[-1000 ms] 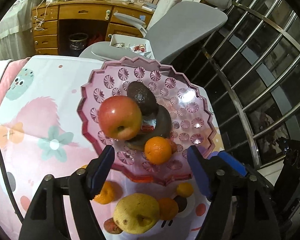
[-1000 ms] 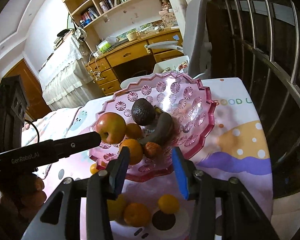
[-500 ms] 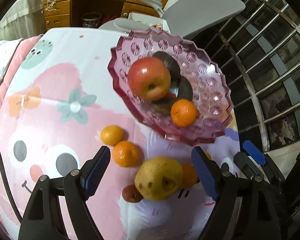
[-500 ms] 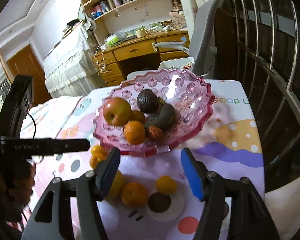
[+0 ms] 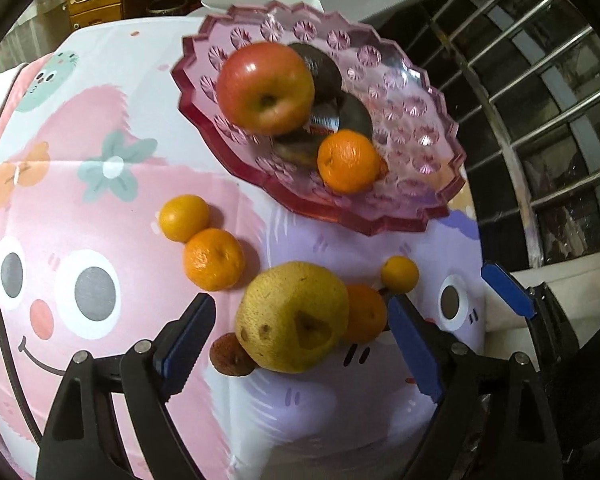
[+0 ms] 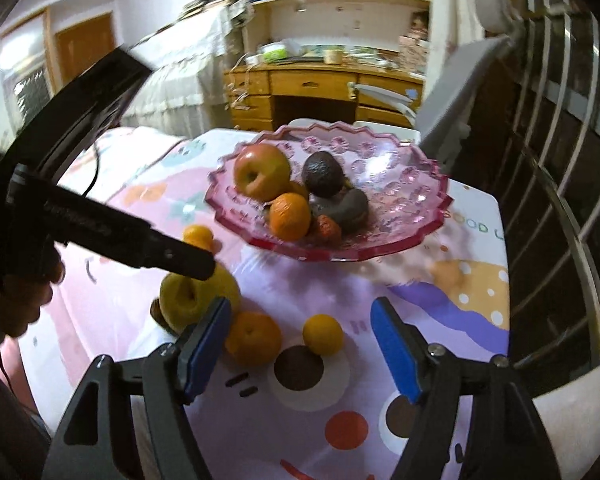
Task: Organize fruits
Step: 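Move the left tool onto the yellow pear while the right tool approaches a mandarin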
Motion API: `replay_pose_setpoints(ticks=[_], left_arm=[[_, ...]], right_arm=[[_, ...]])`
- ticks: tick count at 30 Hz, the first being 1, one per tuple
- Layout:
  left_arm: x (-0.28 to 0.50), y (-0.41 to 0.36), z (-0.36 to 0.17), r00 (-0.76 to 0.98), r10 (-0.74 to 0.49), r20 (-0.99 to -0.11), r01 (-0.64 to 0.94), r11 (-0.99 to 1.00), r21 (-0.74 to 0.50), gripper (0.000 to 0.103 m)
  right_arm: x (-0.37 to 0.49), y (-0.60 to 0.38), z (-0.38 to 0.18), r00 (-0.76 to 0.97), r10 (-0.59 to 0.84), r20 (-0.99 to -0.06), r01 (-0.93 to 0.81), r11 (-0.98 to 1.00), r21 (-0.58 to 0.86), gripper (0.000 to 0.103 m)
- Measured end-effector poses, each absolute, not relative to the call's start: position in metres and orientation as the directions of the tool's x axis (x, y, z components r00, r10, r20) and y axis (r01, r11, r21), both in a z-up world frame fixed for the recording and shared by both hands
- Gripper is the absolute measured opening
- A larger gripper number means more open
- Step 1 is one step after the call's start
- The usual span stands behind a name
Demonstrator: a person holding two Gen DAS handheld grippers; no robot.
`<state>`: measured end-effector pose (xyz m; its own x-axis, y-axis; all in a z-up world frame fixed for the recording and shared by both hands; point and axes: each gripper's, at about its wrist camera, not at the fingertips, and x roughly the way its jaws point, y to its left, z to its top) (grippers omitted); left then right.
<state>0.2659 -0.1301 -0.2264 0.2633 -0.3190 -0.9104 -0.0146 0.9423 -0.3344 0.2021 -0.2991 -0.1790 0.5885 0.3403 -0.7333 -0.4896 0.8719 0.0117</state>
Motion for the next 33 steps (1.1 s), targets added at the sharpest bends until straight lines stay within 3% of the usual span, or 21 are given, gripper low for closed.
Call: replay_pose_setpoints(ticks=[7,15,19,23,33], left_arm=[[0.269,-0.143,-0.24,0.223,-0.262,-0.939,0.002,0.963,-0.268,0.087],[0.271,-0.151,-0.255,0.206,-0.23,-0.951,-0.006,0.972,-0.236,0.087],[0.272,-0.151,-0.261,0.201,-0.222,-0.954,-0.019,0.973,-0.23,0.079],[0.271,-0.152,-0.265,0.201,-0.223,-0.954,-0.025,0.972,-0.232,0.075],[0.272,-0.153,-0.264,0.241,-0.221,-0.945,-0.018,0.973,-0.232,0.071]], right_arm=[[0.194,-0.278,-0.2,0.55,0.327,-0.769,-0.611,0.785,-0.103,0.073],[0.191,-0.264,-0.225,0.495,0.345,-0.797,-0.694,0.709,-0.124,0.073],[0.193,-0.263,-0.234,0.473,0.36,-0.804,-0.712,0.694,-0.108,0.072],[0.193,-0.259,-0.238,0.452,0.383,-0.806,-0.729,0.679,-0.087,0.059],[0.197,-0.259,-0.245,0.448,0.404,-0.798,-0.733,0.677,-0.068,0.046]])
